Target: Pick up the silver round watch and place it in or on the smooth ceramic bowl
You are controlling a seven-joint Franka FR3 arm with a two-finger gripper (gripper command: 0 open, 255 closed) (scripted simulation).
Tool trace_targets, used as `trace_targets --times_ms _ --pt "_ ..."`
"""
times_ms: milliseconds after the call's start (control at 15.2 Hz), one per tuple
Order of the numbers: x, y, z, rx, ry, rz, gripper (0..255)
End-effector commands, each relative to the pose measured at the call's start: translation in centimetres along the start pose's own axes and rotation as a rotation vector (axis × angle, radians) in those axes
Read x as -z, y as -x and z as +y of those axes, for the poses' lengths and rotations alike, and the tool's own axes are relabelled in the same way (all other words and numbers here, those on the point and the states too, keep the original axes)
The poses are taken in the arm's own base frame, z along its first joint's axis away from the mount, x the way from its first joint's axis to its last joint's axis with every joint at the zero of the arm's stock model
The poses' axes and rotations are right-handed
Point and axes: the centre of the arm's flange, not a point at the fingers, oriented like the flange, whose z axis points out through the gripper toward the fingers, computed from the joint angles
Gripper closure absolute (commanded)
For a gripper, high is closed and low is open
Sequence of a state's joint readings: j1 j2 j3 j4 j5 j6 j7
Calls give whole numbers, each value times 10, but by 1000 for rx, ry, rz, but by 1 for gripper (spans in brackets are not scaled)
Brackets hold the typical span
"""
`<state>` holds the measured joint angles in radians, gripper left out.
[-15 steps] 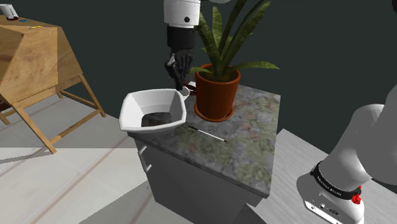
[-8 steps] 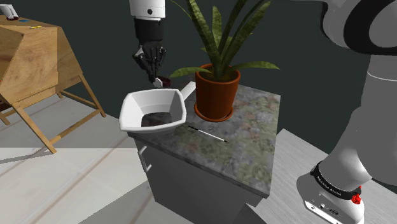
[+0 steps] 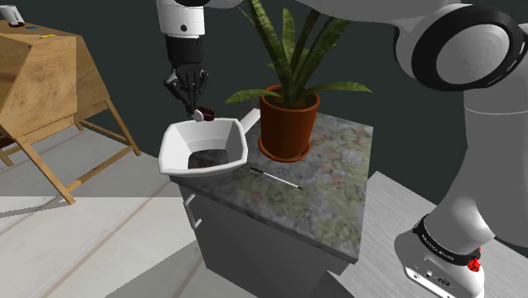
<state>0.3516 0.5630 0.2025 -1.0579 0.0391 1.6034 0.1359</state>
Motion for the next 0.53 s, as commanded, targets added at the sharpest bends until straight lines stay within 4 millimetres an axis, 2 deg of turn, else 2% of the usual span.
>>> trace_targets --times_ms 0,462 --pt "-10 -2 1 0 0 1 255" --pt "-47 -3 6 0 0 1 255"
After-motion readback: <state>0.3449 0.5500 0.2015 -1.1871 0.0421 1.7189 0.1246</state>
